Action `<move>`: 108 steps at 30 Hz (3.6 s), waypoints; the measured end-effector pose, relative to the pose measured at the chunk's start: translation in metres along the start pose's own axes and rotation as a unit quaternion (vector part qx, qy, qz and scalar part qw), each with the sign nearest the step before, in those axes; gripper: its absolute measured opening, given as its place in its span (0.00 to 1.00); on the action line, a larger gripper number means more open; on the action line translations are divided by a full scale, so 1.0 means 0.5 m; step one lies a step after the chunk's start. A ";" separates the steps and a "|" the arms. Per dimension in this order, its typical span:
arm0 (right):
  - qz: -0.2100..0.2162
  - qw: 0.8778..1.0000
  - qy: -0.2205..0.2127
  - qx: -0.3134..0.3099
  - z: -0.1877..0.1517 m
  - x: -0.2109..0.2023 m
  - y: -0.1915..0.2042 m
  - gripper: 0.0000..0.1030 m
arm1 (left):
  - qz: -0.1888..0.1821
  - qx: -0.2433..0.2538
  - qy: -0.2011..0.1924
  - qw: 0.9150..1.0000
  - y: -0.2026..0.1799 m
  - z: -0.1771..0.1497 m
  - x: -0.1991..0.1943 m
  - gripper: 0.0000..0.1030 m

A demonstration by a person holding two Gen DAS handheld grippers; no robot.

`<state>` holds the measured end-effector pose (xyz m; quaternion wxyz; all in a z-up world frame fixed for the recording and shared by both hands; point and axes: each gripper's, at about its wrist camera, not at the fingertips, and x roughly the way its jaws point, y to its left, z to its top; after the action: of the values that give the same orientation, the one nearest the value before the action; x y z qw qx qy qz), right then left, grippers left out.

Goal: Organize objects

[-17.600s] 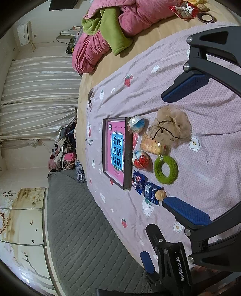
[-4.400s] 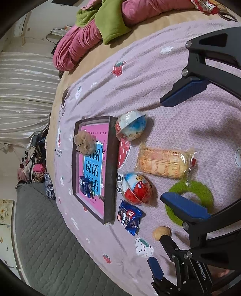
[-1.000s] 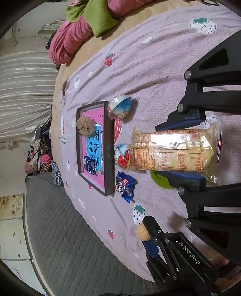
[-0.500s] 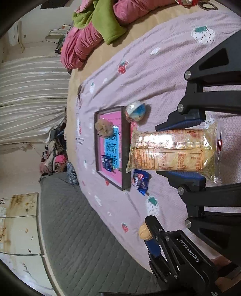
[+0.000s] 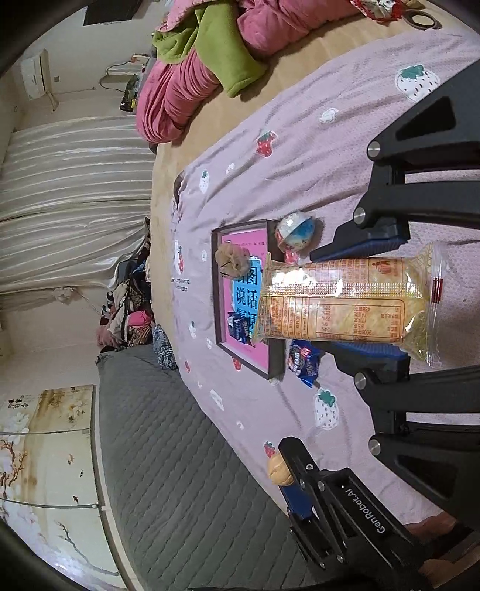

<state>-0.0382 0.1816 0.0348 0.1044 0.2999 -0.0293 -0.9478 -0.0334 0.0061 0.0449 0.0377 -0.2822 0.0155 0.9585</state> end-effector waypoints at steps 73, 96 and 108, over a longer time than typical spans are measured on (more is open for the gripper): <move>-0.008 0.997 0.066 -0.034 0.264 0.550 -0.132 0.37 | -0.033 -0.031 0.076 0.996 0.082 0.211 0.635 0.32; -0.058 0.980 0.177 -0.063 0.168 0.675 -0.142 0.38 | -0.047 -0.013 0.176 0.983 0.075 0.120 0.757 0.32; -0.068 0.979 0.181 -0.067 0.170 0.675 -0.138 0.38 | -0.034 -0.009 0.178 0.983 0.066 0.122 0.756 0.41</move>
<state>-0.3688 0.1758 -0.0935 0.0629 0.4598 0.0746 -0.8826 -0.3856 0.0005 -0.1083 0.0644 -0.4491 0.0037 0.8911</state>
